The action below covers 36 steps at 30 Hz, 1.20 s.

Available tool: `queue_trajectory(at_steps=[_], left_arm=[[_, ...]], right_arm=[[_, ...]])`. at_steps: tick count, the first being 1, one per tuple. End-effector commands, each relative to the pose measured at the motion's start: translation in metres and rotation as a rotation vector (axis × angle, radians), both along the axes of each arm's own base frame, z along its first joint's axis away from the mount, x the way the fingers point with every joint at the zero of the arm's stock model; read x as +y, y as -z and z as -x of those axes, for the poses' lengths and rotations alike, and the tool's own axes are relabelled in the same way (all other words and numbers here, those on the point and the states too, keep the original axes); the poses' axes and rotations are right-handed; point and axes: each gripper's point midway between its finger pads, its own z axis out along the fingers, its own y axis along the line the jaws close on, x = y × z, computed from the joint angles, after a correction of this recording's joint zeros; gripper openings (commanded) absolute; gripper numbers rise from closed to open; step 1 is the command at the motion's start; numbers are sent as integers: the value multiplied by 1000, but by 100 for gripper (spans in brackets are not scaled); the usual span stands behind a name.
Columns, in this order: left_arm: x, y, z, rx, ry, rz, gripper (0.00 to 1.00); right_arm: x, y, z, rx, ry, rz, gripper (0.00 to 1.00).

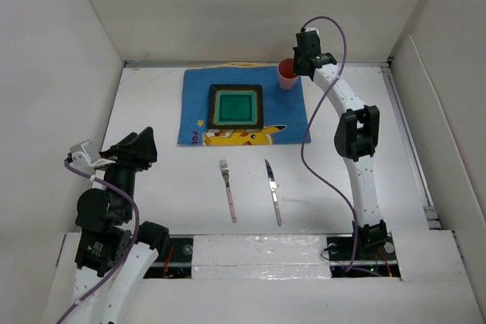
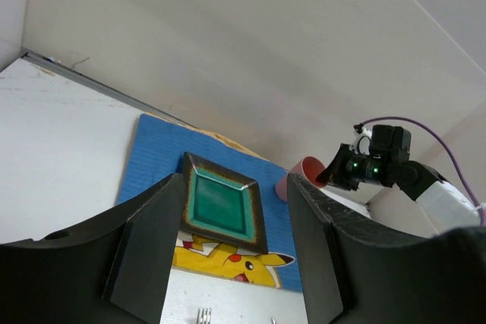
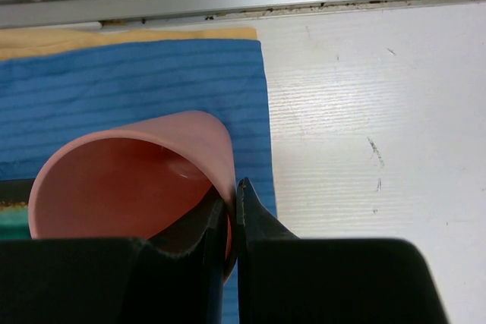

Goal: Set the dinner table for one person

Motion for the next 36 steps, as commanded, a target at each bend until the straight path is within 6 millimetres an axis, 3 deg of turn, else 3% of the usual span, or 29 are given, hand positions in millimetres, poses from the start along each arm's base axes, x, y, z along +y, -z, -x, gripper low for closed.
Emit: queue_trajectory(at_steps=[1,4,10,13,17,18,21,31,32,34,36], left_arm=[[-2,-9,-3,-33,5,-6,53],[-4,-7,-4,-25,12,-11,53],[-5,-7,-6,-21,12,-14,53],[-5,-7,-7,-20,13,-16,53],[-5,-6,-8,-15,12,-17,53],[-5,-5,-9,-11,10,-18,53],[-6,-4,-10,-5,11,-22,53],[-6,-3,-11,-4,13,-23,53],[-6,-4,-10,-7,14,-22,53],[-7,-5,-9,-14,21,-20,53],[-8,-4,-11,-9,22,-22,53]], right_arm=[[-10,-19,-15,-59,21,-20,0],[-8,-7,-17,-47,23,-33,0],[-20,-13,-26,-72,46,-74,0],[-23,-6,-26,-50,51,-82,1],[-22,-14,-29,-72,39,-129,26],[-20,-24,-29,-92,33,-143,34],[-15,-43,-31,-133,17,-173,41],[-2,-114,-19,-244,-52,-256,44],[-1,-139,-15,-292,-66,-270,44],[2,-146,-8,-299,-94,-284,46],[-5,-177,1,-355,-96,-290,46]])
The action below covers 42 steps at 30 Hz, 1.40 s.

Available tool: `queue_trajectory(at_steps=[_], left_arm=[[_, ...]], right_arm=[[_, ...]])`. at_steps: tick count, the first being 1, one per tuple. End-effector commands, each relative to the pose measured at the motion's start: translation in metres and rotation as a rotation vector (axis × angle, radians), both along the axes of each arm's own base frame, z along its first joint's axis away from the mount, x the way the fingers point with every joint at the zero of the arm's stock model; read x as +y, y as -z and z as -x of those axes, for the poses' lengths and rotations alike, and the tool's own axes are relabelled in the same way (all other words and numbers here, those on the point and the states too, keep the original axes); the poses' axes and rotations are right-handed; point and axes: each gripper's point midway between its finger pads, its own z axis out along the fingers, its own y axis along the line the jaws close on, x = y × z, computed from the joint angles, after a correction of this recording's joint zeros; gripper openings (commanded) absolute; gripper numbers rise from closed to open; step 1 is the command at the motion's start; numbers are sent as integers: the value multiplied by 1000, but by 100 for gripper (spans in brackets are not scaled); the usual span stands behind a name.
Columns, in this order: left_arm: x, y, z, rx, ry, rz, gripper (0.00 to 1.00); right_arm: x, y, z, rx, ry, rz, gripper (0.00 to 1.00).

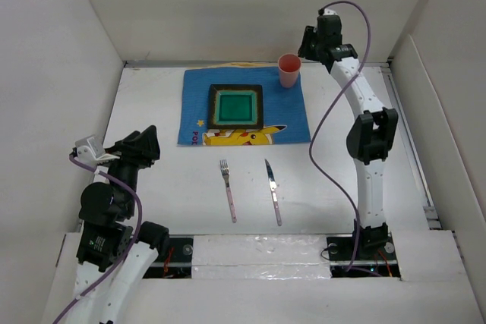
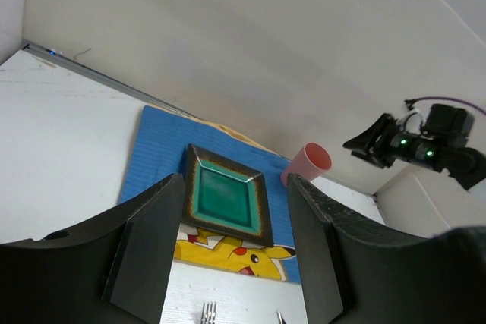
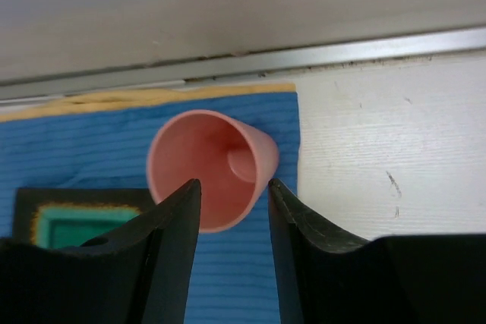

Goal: Set the dinner table for one person

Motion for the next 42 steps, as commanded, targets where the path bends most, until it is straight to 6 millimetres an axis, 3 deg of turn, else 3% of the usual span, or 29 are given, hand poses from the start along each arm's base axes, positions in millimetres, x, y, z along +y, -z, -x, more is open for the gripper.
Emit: queue_trajectory(at_steps=[1,4,5,6,7,8,9,10,11,12,13,14,15,16,17,18,19,20,21,22,24,25,26,28,30,32,37,41,42], left_arm=[[-4,-10,-3,-39,17,-3,53],[-5,-12,-1,-49,22,1,53],[-4,-12,-1,-49,20,0,53],[-4,-11,-2,-46,20,-1,53],[-4,-11,-2,-45,20,-2,53],[-5,-11,-1,-48,25,-2,53],[-6,-13,1,-56,30,-2,53],[-6,-15,2,-65,36,0,53],[-7,-15,1,-65,38,-1,53],[-7,-14,1,-61,37,-4,50],[-9,-13,0,-56,48,-6,43],[-9,-13,0,-57,48,-6,43],[-10,-13,0,-58,53,-7,28],[-12,-13,0,-61,63,-9,18],[-12,-13,-1,-60,63,-8,10],[-13,-12,-1,-54,67,-9,1],[-14,-13,-1,-53,71,-11,0],[-15,-11,-2,-49,73,-11,0],[-15,-12,-1,-53,76,-10,0],[-15,-13,-1,-58,77,-9,1],[-14,-12,-2,-50,69,-9,15],[-14,-12,-2,-50,69,-8,19],[-14,-13,-1,-53,72,-8,23],[-16,-14,-1,-58,85,-9,31],[-18,-10,-4,-43,88,-18,33],[-20,-10,-5,-39,97,-21,34],[-19,-6,-8,-22,85,-26,34],[-20,-8,-7,-30,93,-26,34],[-20,-7,-8,-23,92,-29,34]], right_arm=[[1,-111,12,-236,-36,-67,47],[1,-141,33,-276,-59,-75,46],[8,-128,40,-251,-77,-66,43],[12,-127,50,-252,-95,-48,25],[23,-154,77,-299,-125,-53,16],[28,-112,90,-235,-141,-37,7],[37,-102,109,-226,-165,-49,0],[55,-144,145,-347,-214,-93,0],[68,-133,168,-354,-244,-120,0],[73,-54,200,-222,-251,-124,0],[106,-62,260,-314,-335,-192,0],[106,-62,260,-315,-335,-193,0],[102,-9,285,-219,-311,-163,0],[103,12,306,-165,-320,-140,0],[117,12,339,-159,-377,-151,0],[110,43,359,-98,-348,-127,0],[106,61,378,-44,-355,-91,0],[116,62,406,-39,-414,-107,0],[114,71,418,-8,-391,-131,0],[107,94,434,49,-397,-105,0],[113,107,457,104,-419,-136,0],[109,121,466,146,-421,-113,2],[111,127,472,167,-431,-102,22],[115,149,487,228,-464,-27,42],[123,150,488,233,-459,7,54],[135,157,492,247,-483,56,55],[130,162,480,235,-382,153,52],[124,179,475,254,-347,249,25],[122,183,475,263,-328,258,23]])
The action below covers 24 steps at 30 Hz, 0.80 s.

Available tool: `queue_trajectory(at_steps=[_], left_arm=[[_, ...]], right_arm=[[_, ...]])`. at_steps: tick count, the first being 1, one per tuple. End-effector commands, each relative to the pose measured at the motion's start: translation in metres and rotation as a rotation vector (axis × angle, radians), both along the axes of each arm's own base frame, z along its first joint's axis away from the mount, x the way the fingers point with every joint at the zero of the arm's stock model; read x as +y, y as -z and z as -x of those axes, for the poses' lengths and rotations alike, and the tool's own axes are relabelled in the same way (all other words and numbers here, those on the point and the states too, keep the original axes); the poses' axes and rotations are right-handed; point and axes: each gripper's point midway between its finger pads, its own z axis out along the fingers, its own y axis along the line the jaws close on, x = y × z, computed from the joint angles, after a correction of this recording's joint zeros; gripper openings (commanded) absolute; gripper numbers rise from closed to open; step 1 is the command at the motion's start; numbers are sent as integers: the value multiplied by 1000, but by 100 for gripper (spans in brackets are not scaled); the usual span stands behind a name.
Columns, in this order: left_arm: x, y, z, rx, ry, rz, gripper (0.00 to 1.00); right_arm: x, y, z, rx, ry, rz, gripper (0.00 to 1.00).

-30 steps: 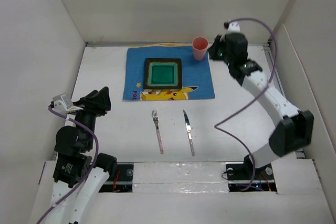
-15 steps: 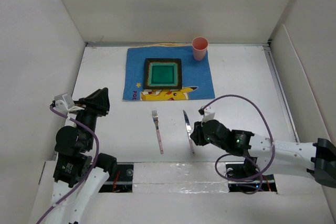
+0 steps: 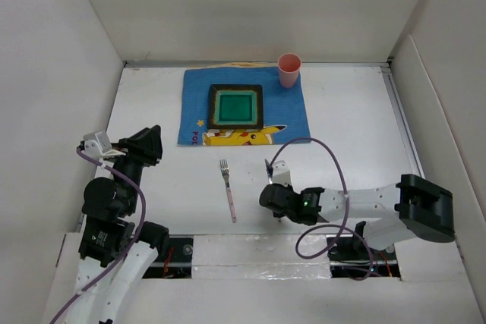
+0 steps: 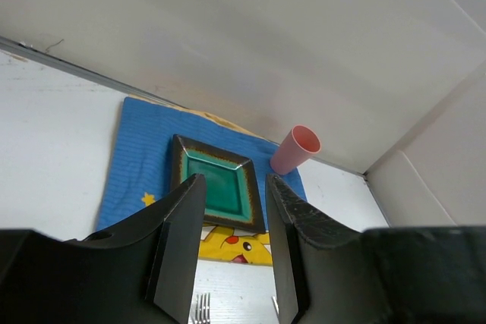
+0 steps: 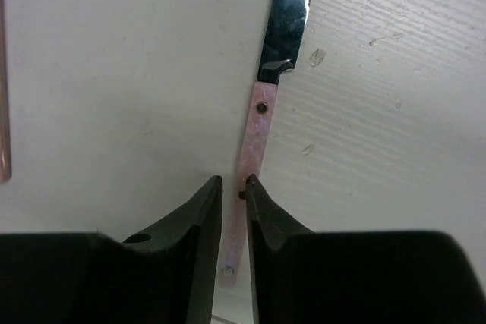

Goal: Set the dinner table for one person

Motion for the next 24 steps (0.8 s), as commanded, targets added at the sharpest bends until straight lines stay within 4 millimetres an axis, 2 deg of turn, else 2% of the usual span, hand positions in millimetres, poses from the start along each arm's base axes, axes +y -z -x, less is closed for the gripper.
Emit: queue_trajectory(at_steps=[1,3,7,10,14,16,17,20,24], left_arm=[[-4,-8,-3,-28,15,-6,34],[-5,-10,-1,-35,26,-4,35],[-5,-9,-2,-30,23,-7,35],[-6,-13,2,-47,34,0,35],[-6,-11,0,-37,29,-2,35],[-6,-13,2,-50,36,1,35],[-7,-12,0,-43,35,-1,35],[-7,-10,-1,-36,35,-2,35],[-7,-12,0,-44,35,1,35]], right_arm=[[-5,1,-11,-45,78,61,23],[-6,12,-10,-30,82,86,22],[-6,20,-4,-4,90,97,22],[-7,21,-1,-7,91,103,31],[0,5,-1,-31,81,77,34],[6,-6,-1,-49,66,51,35],[6,-19,-3,-65,82,21,35],[7,-32,-5,-83,82,-18,36],[-11,-31,-16,-83,110,-22,44]])
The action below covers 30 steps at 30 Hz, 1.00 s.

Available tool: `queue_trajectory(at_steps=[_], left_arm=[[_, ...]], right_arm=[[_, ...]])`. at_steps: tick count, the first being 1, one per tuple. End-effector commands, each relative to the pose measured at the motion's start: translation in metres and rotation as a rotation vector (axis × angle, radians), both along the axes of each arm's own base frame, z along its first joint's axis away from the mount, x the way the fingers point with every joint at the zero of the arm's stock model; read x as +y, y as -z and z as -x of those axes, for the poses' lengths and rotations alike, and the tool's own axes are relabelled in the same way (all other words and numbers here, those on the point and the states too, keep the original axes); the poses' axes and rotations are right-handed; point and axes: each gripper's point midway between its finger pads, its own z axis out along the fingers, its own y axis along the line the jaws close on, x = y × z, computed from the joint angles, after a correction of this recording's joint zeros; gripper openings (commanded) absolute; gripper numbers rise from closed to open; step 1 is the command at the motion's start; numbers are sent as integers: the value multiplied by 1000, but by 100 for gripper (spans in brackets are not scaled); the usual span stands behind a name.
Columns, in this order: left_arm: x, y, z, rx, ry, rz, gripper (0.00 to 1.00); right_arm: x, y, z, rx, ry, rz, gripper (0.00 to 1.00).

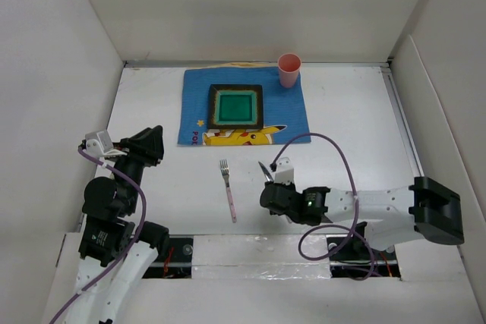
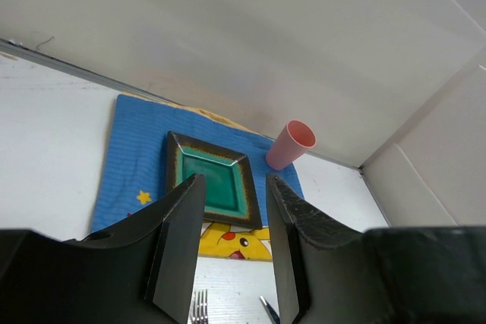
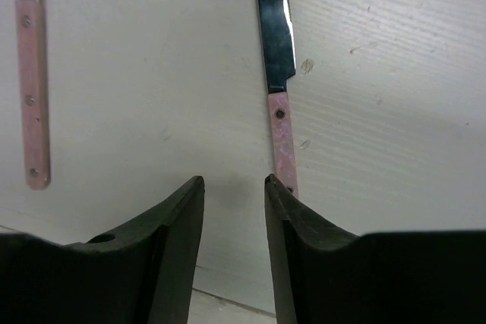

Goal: Set the dinner table for one person

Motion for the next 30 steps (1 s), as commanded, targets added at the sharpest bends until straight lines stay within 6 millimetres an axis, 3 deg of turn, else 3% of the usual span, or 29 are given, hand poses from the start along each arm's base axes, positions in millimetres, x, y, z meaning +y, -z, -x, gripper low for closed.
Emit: queue_trajectory(at_steps=[1,4,8,12,13,16,17,18,20,23,24,25,27,30], left_arm=[[-3,-11,-2,-39,12,2,35],[-5,-12,0,-45,24,4,35],[-5,-10,-3,-32,18,-1,35],[-6,-10,-4,-34,23,-2,35],[-6,-9,-5,-26,23,-4,35],[-7,-10,-4,-33,32,-2,35],[-7,-10,-4,-33,29,-3,35],[-7,-10,-4,-31,26,-3,35],[-8,-7,-6,-20,29,-7,35],[-7,-10,-5,-31,30,-4,35],[-8,-8,-7,-23,31,-8,35],[-8,-8,-7,-23,31,-8,35],[-9,-8,-6,-24,38,-8,35],[-7,-8,-6,-25,29,-5,35]], right_arm=[[-16,-1,-13,-27,43,-8,47],[-12,7,-14,-3,0,-45,49],[-21,32,-11,49,8,-2,50],[-13,45,-5,82,-32,34,46],[-13,47,-5,85,-29,43,43],[-14,51,-5,84,-23,72,21],[-13,50,-3,81,-23,79,5],[-16,48,-2,76,-9,91,1],[-10,37,-3,62,-11,71,0],[-5,1,-8,11,-13,34,0],[-3,-32,-13,-46,-25,-25,0],[-3,-33,-13,-46,-25,-25,0],[4,-67,-28,-114,-45,-103,0],[4,-99,-65,-192,-18,-175,0]])
